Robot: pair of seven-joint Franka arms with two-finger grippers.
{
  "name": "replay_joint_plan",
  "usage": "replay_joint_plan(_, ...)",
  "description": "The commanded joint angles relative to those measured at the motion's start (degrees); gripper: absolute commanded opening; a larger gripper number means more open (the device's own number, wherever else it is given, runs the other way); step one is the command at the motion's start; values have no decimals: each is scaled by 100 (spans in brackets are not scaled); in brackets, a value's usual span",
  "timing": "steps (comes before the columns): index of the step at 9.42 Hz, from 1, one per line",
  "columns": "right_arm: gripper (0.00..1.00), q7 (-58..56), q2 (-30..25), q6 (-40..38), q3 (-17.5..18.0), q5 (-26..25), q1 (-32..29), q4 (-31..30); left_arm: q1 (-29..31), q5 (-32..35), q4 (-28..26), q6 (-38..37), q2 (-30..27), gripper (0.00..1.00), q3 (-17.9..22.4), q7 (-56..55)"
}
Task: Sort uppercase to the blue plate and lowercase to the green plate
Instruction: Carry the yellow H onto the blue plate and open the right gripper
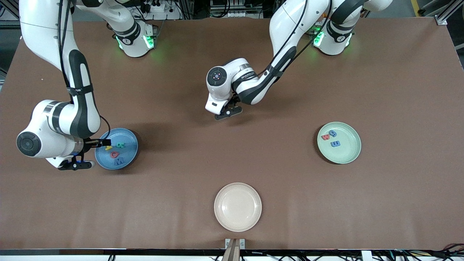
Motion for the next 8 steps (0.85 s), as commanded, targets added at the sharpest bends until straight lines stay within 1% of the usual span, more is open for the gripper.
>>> replay_joint_plan(1,100,12,-154,-11,45,66,15,-56,-49,268,345,-137,160,100,-41,-173)
replay_joint_plan(2,100,12,-154,-11,45,57,15,-65,-58,539,363,-128,264,100,-50,-165)
replay_joint_plan(3,100,12,-145,-11,45,57,15,-65,-67,663,364,-128,309,100,-50,-165)
replay_joint_plan(8,100,3,-136,-11,45,57,24,-65,-102,673,355,-128,292,100,-164,-138)
